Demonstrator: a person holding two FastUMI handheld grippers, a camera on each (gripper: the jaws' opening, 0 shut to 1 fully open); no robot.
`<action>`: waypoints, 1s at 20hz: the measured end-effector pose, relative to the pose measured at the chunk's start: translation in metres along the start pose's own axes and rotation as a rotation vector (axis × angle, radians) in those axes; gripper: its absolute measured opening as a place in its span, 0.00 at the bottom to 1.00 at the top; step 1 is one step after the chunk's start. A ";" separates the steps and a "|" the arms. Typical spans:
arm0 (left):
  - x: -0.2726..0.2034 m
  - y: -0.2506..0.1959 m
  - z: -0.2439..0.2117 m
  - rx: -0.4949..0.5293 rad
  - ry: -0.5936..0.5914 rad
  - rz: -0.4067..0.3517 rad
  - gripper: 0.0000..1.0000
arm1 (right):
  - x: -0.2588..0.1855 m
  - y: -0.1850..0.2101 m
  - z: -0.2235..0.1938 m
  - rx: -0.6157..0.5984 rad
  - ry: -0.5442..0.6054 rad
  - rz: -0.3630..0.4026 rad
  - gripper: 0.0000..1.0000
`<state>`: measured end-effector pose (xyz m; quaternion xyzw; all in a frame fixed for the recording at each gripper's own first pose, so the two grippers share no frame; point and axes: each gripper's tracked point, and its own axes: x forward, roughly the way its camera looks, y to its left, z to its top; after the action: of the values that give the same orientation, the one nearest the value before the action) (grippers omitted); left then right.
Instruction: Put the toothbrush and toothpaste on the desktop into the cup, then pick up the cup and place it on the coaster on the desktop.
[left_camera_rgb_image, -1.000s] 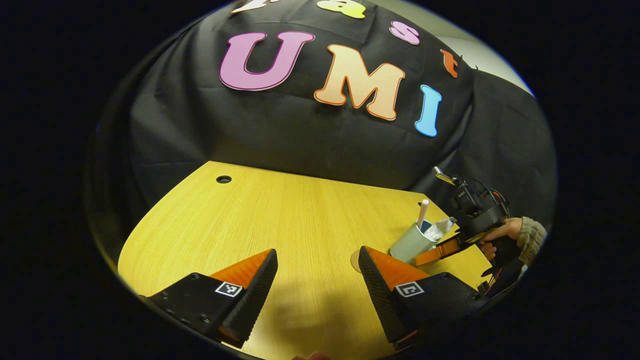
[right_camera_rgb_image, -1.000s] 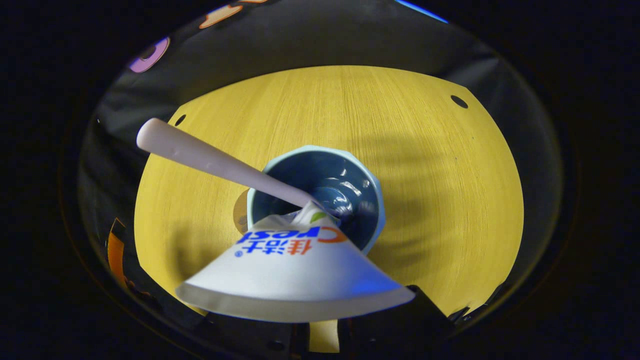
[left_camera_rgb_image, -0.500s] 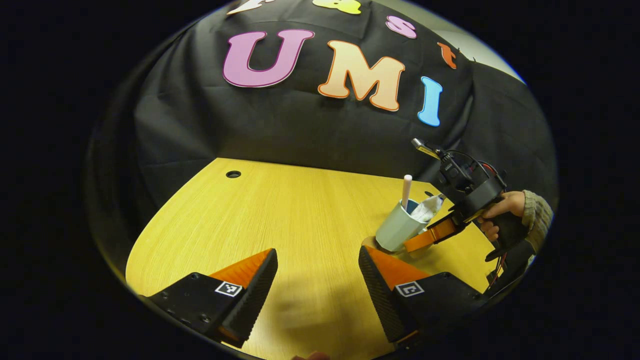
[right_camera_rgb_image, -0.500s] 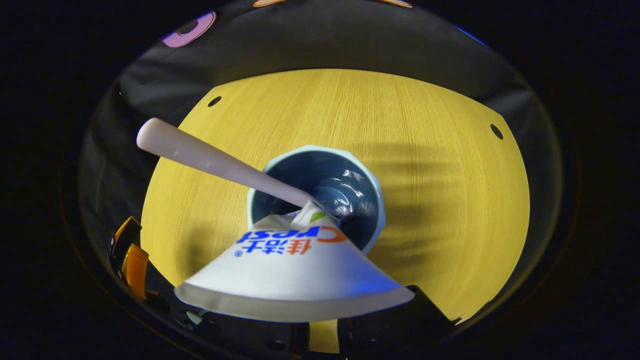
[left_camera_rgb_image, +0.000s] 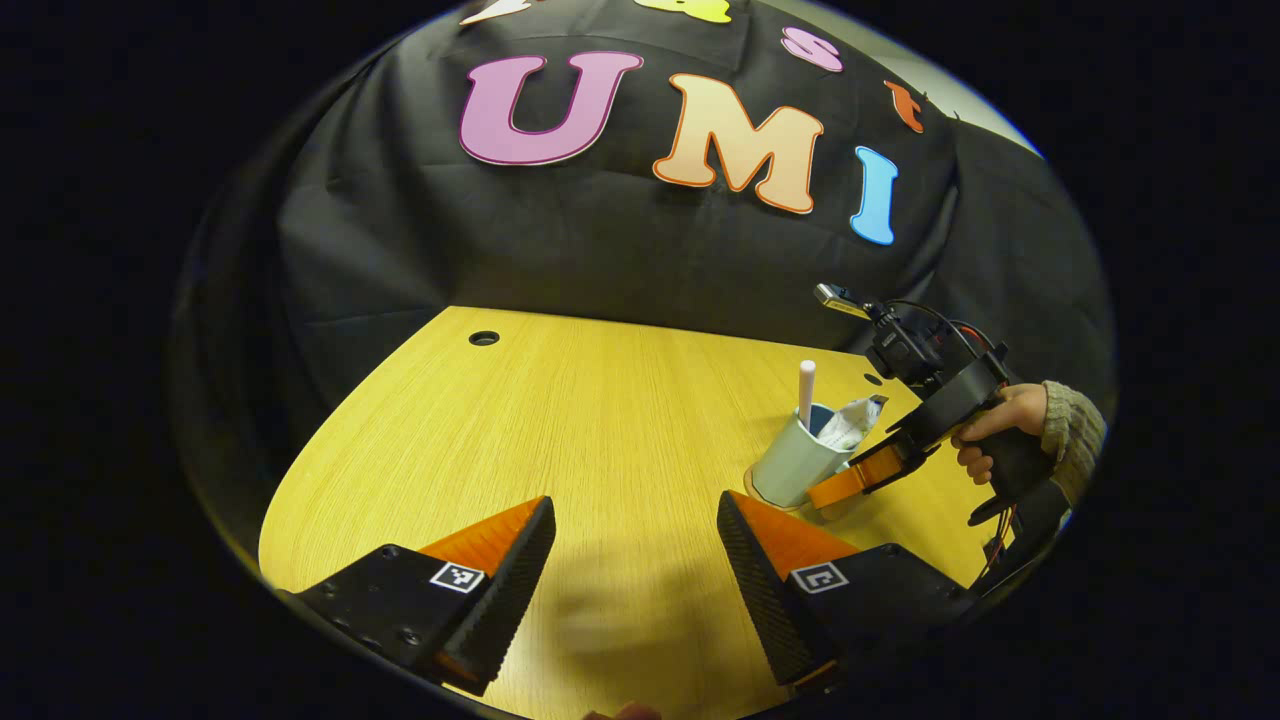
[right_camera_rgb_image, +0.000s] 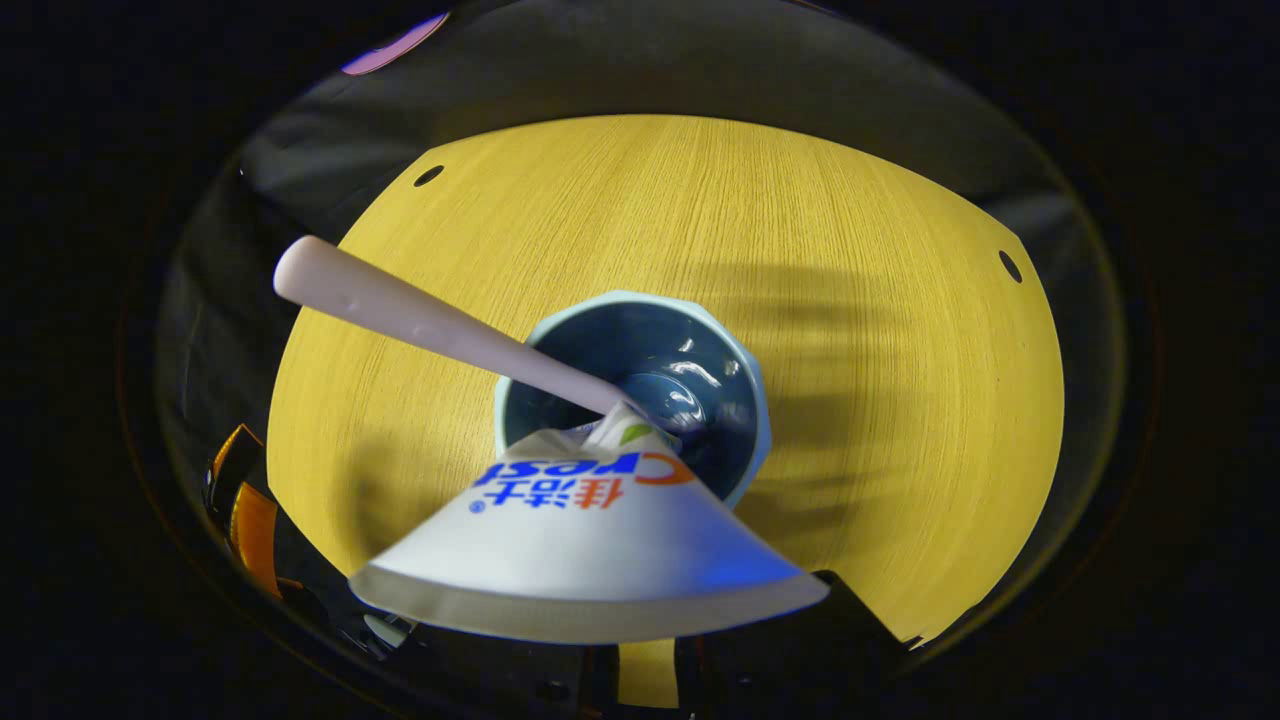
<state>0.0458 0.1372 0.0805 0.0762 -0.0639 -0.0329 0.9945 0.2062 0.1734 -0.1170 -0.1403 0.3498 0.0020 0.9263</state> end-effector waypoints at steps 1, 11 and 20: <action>0.000 -0.001 -0.001 0.002 -0.001 -0.003 0.95 | -0.001 0.000 -0.001 0.006 0.003 0.002 0.31; 0.009 -0.016 -0.013 0.007 0.041 -0.038 0.94 | -0.013 0.016 -0.003 0.056 -0.032 0.099 0.47; 0.034 -0.047 -0.031 0.098 0.156 -0.089 0.95 | -0.068 0.005 -0.001 0.151 -0.240 0.140 1.00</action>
<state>0.0810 0.0932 0.0469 0.1297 0.0158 -0.0681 0.9891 0.1539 0.1844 -0.0744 -0.0440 0.2449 0.0571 0.9669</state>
